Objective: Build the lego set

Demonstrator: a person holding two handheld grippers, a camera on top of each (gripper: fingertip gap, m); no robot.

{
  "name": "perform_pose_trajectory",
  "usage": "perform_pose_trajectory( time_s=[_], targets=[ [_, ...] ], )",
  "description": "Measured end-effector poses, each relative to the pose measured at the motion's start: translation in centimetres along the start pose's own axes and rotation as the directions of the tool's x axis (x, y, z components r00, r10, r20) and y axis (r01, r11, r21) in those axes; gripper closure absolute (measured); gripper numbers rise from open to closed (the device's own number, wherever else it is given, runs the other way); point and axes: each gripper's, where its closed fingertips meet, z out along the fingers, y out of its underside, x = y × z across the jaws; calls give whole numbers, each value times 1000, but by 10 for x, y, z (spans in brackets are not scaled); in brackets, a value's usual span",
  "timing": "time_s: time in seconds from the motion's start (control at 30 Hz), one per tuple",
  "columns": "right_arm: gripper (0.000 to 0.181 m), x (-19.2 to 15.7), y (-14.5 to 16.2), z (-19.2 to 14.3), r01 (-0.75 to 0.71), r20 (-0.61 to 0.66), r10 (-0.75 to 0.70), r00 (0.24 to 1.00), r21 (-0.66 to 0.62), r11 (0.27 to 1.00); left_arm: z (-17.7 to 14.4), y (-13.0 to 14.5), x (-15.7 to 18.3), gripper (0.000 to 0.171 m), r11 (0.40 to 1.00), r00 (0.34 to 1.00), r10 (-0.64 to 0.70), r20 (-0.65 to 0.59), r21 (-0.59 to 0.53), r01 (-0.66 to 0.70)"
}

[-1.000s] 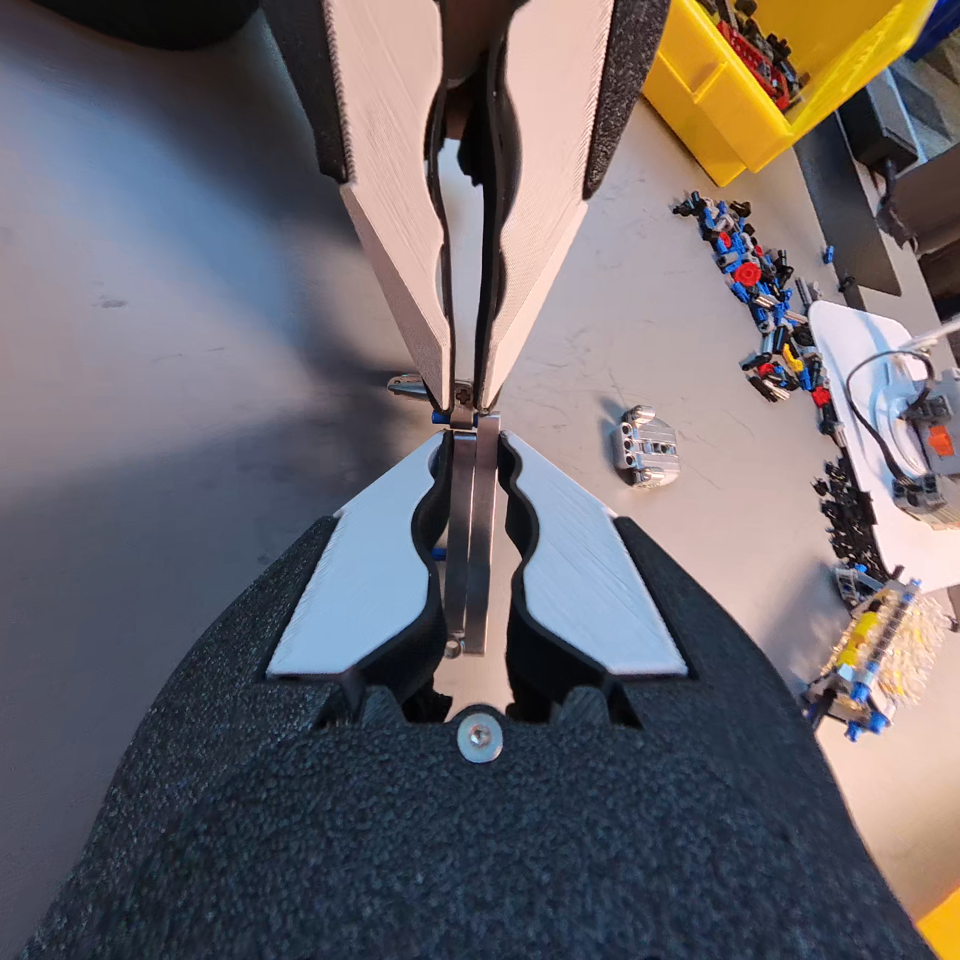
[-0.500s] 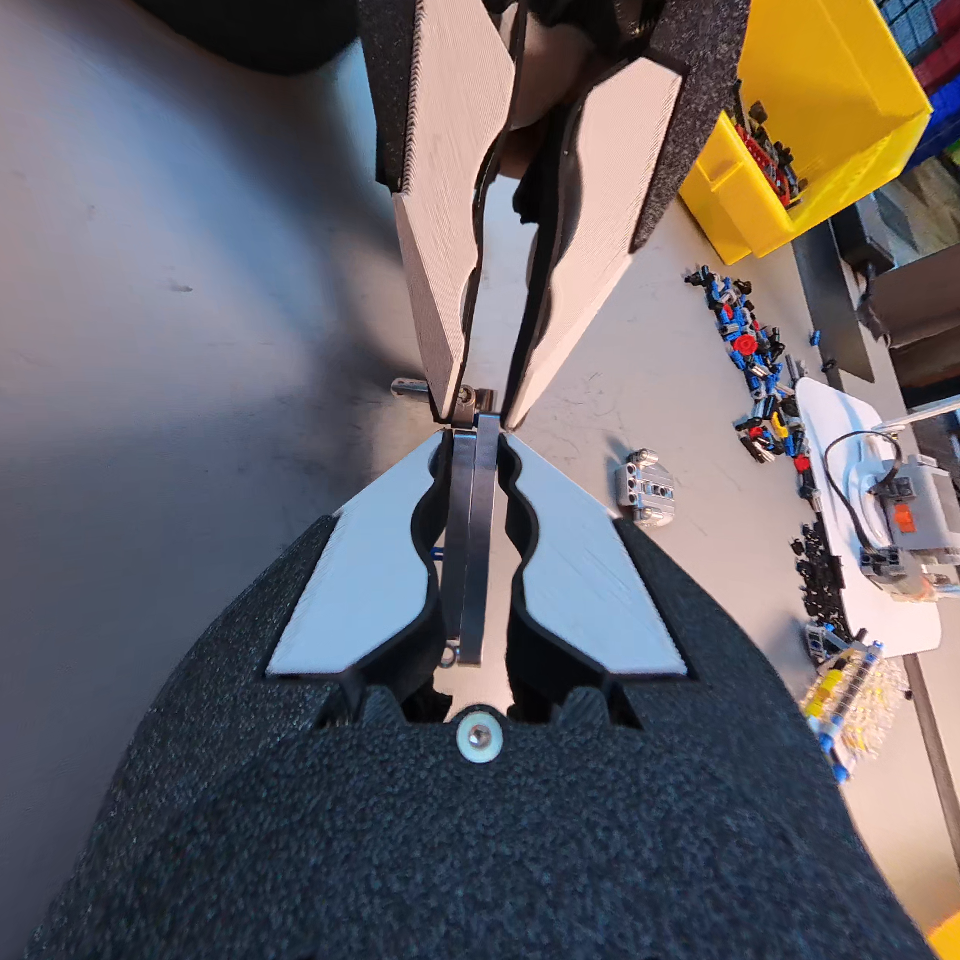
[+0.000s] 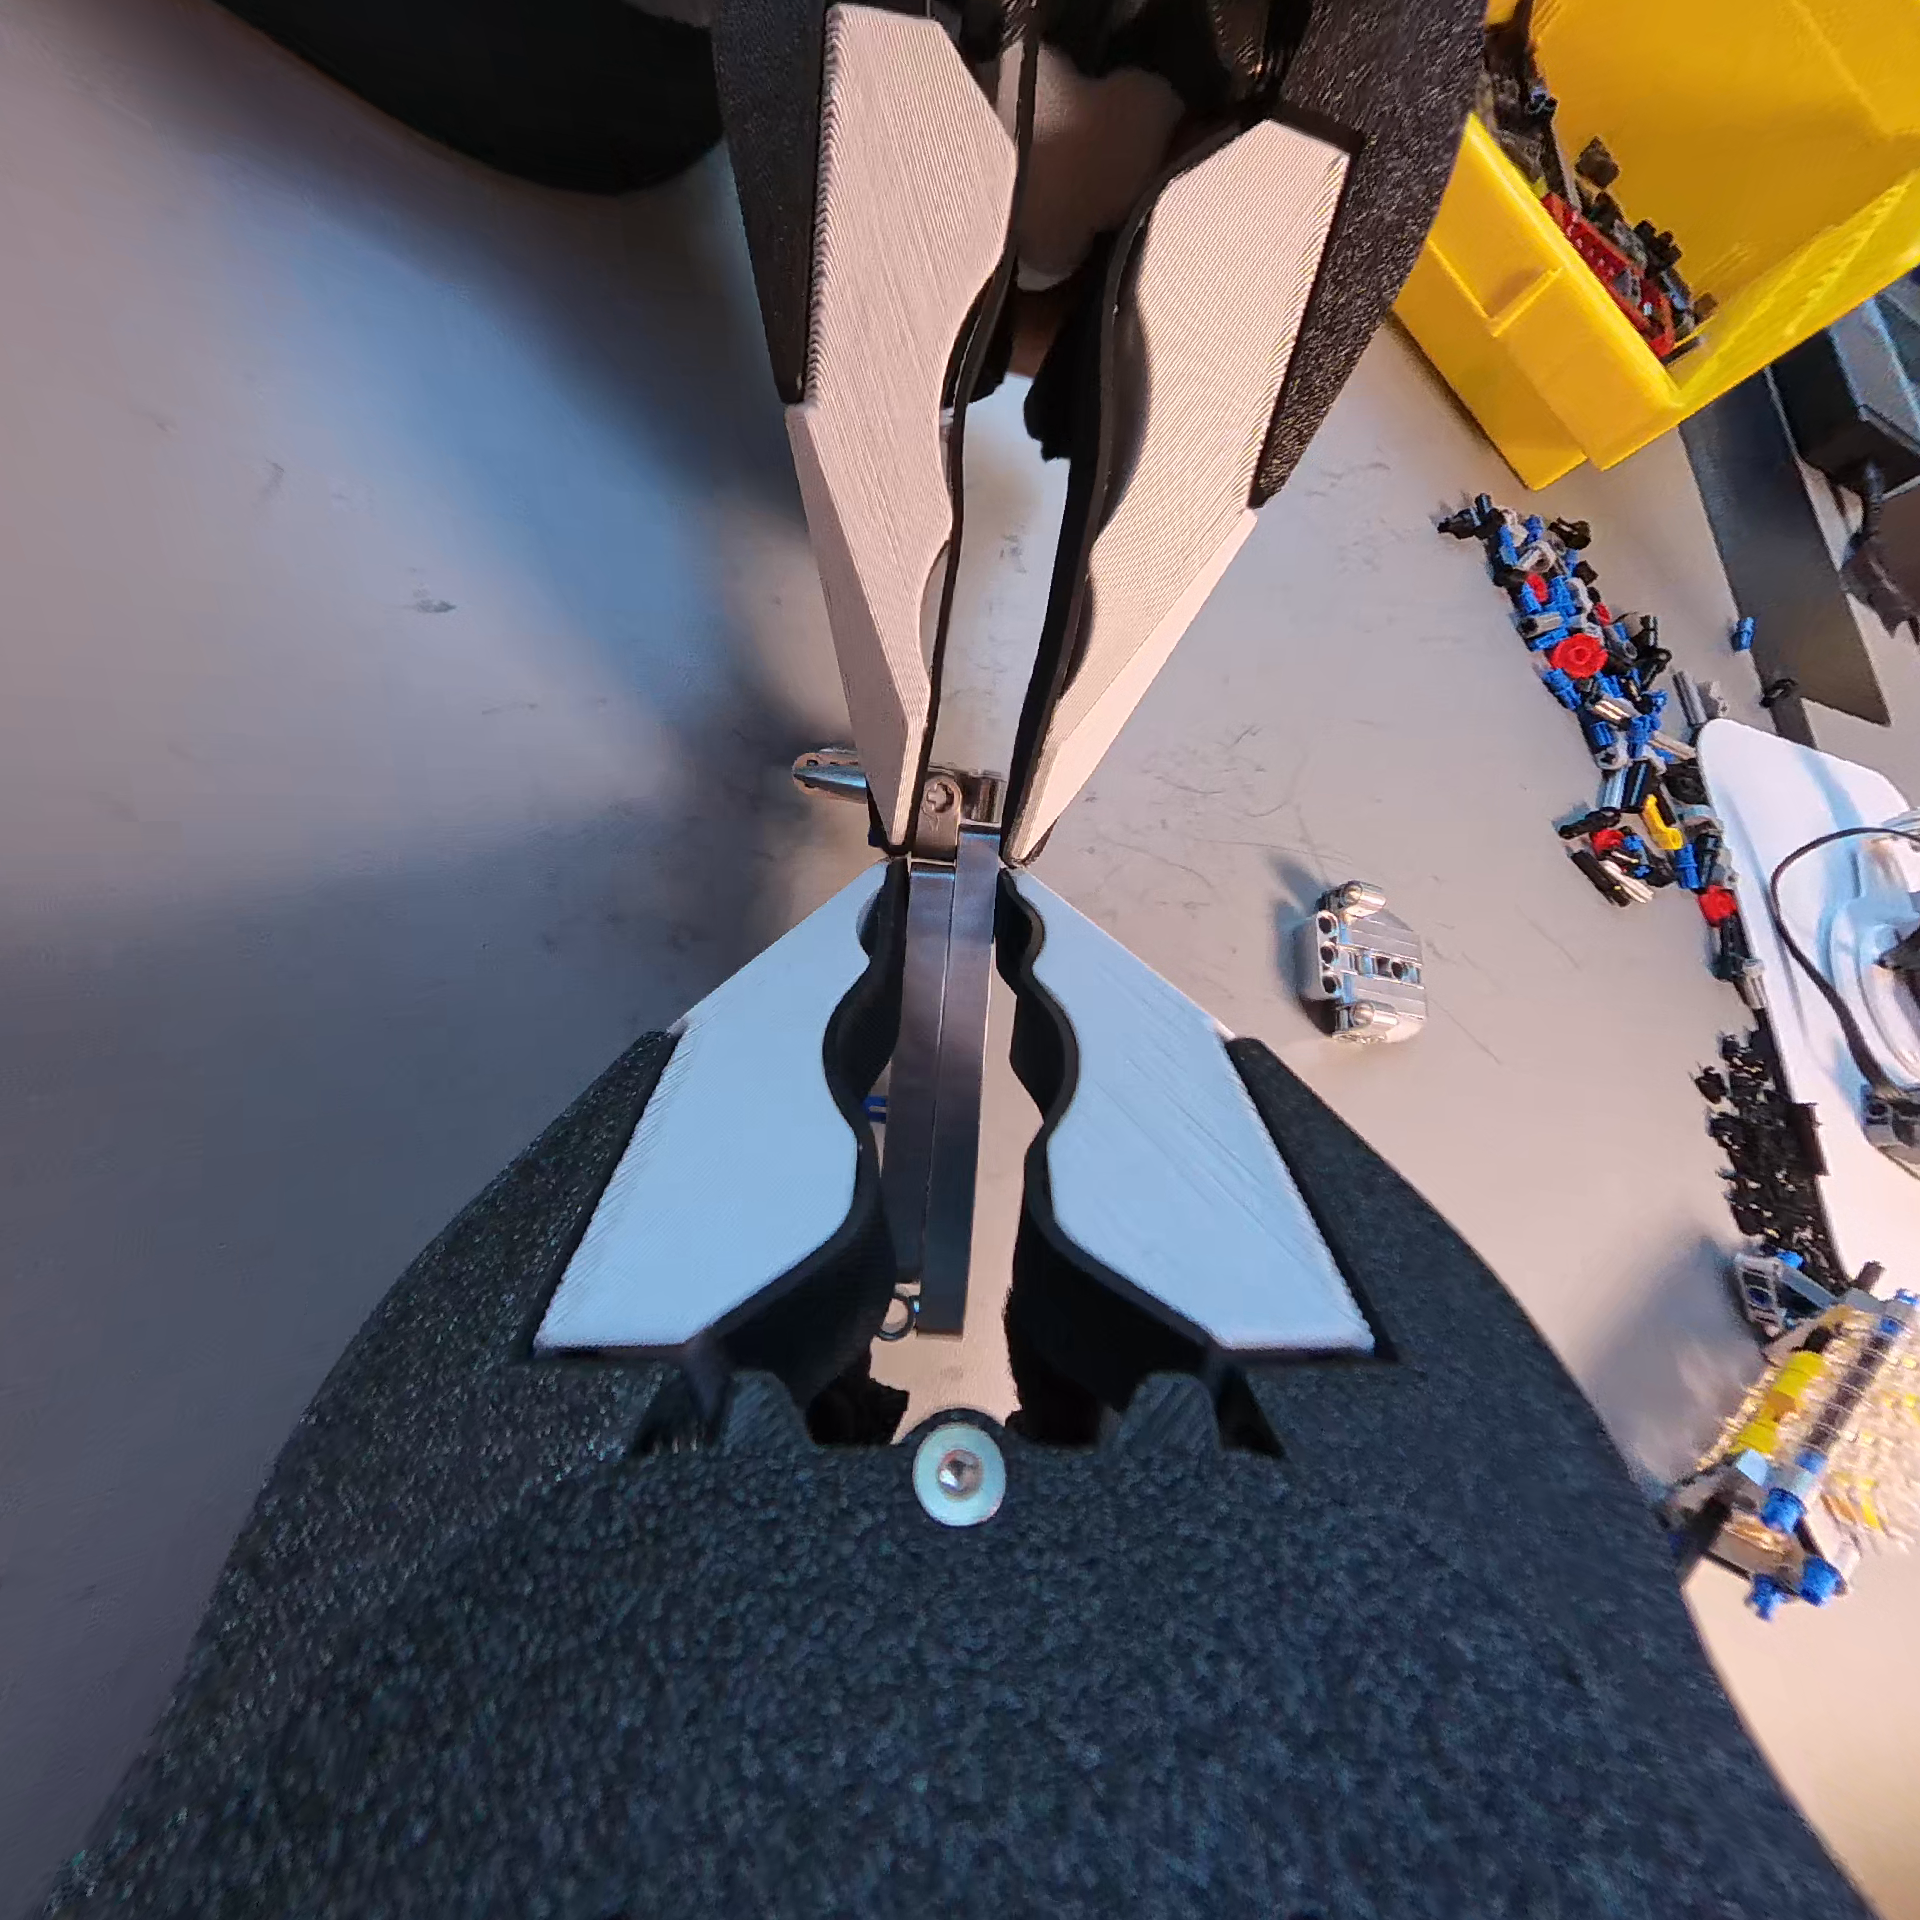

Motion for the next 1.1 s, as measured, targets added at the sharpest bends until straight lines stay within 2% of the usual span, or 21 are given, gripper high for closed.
perform_pose_trajectory(
  time_s=[0.13, 0.23, 0.33, 0.4, 0.57, 0.73, 0.8, 1.0, 1.1],
  targets=[
    [167, 10, -1, -2, -31, -30, 31, 999, 14, 999, -4, -6, -7, 159, 992, 995, -102, -3, 78, 102],
    [166, 23, -4, -12, -93, -59, 98, 993, 80, 992, -17, -17, -13, 129, 965, 981, -193, -34, 172, 196],
    [166, 34, -20, -28, -176, -34, 189, 981, 231, 957, -20, -17, -22, 121, 957, 976, -218, -9, 194, 216],
    [166, 37, -26, -35, -219, 3, 228, 974, 291, 932, -20, -25, -19, 128, 945, 973, -229, -33, 232, 230],
    [166, 35, -39, -43, -312, 101, 296, 950, 385, 869, -27, -41, -13, 130, 911, 964, -245, -104, 316, 266],
    [166, 38, -62, -62, -425, 232, 357, 905, 524, 738, -42, -69, -9, 130, 794, 926, -284, -249, 480, 372],
    [166, 39, -67, -66, -455, 264, 371, 890, 544, 705, -46, -76, -9, 130, 762, 914, -294, -281, 508, 401],
    [166, 49, -57, -60, -482, 221, 433, 874, 502, 718, -44, -66, -22, 131, 771, 906, -357, -225, 476, 423],
    [166, 66, -44, -56, -601, 216, 574, 790, 461, 653, -43, -53, -40, 131, 776, 892, -429, -143, 446, 445]
  ],
)
